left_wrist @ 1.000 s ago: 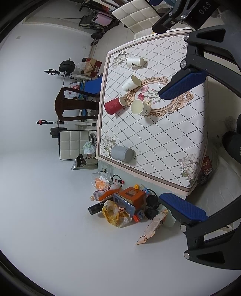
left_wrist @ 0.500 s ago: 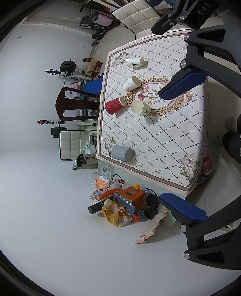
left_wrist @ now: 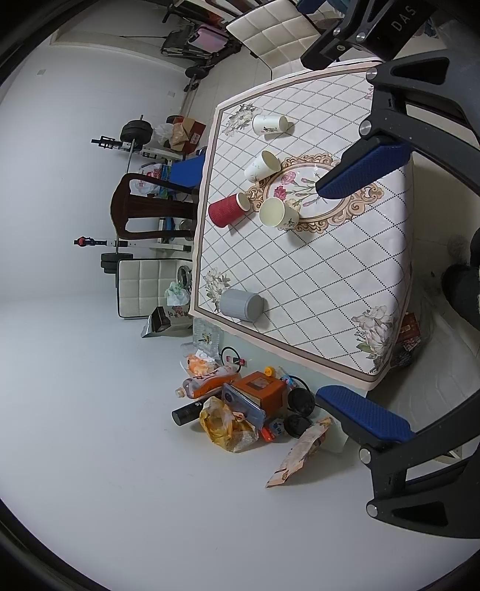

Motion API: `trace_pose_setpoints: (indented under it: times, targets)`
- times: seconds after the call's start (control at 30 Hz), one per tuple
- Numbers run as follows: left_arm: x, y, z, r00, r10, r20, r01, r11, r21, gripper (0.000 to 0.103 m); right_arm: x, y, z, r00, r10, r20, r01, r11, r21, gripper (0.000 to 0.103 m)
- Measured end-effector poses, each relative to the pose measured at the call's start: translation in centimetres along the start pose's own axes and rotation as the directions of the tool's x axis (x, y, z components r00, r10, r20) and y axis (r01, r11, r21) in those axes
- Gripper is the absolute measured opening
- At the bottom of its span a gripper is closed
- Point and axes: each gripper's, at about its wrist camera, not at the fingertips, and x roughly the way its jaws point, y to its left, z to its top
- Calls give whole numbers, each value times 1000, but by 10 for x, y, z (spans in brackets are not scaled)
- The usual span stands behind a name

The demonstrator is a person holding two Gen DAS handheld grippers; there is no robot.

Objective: Flip cup upright

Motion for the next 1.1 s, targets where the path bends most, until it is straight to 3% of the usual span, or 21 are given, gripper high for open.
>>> trace_pose_setpoints:
  times: [1.1]
  targets:
    - [-3,5,-2,1000,10,-1,-10,1000,-11,103,-1,5,-1,1000,16,0,-16,1000,-20,103]
